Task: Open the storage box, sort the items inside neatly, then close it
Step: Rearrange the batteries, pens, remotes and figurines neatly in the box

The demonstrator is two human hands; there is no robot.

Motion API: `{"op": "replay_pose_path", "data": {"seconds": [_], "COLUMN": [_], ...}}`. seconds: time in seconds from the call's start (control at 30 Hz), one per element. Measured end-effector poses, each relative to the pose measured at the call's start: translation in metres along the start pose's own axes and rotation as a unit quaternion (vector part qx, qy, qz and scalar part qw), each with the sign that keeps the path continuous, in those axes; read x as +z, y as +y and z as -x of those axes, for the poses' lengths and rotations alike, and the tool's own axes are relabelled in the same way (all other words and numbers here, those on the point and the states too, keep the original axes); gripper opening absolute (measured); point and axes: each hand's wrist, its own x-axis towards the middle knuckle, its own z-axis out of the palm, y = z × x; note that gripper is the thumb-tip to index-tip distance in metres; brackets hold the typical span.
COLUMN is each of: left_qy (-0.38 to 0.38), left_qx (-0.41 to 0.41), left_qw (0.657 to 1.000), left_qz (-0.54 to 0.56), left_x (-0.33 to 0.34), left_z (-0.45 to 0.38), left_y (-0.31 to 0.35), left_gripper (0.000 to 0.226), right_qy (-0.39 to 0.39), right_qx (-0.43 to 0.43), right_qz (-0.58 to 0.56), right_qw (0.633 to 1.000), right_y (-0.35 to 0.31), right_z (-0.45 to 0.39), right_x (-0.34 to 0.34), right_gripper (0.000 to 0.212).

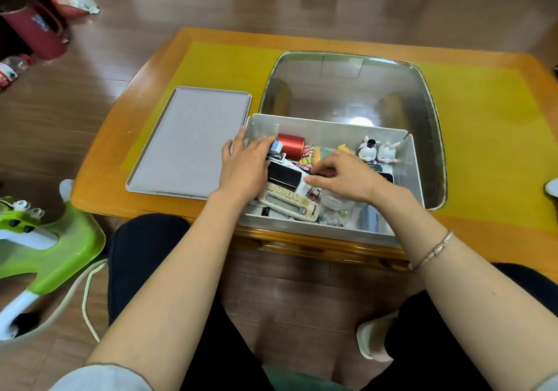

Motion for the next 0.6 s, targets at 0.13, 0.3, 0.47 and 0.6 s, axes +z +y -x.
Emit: {"op": "replay_pose_path", "data": {"seconds": [0.13, 0.3, 0.47, 0.6], "left_qy": [0.030, 0.065, 0.065, 0.069], "left_qx": [-0.004, 0.001, 0.004, 0.003], "left_qw": [0.999, 0.998, 0.998, 0.998], "left_qz": [0.021, 0.018, -0.010, -0.010], "left_x": [0.004, 0.004, 0.003, 0.001], "left_z": [0.001, 0.003, 0.002, 0.003], "left_y": [-0.002, -0.002, -0.003, -0.003], "left_gripper": [0.022, 0.020, 0.025, 0.024], "right_qy": [0.099, 0.084, 0.069, 0.065], "right_qx": [0.040, 0.070, 0.083, 0.089], "right_qz": [0.095, 0.126, 0.174, 0.130], "right_qw": [0.990, 0.986, 0.979, 0.985], "right_y": [-0.009, -0.016, -0.014, -0.011], "right_z": [-0.028, -0.055, -0.069, -0.073], "right_x": [0.008, 0.023, 0.028, 0.028], "right_gripper": [0.041, 0.047, 0.047, 0.042]}}
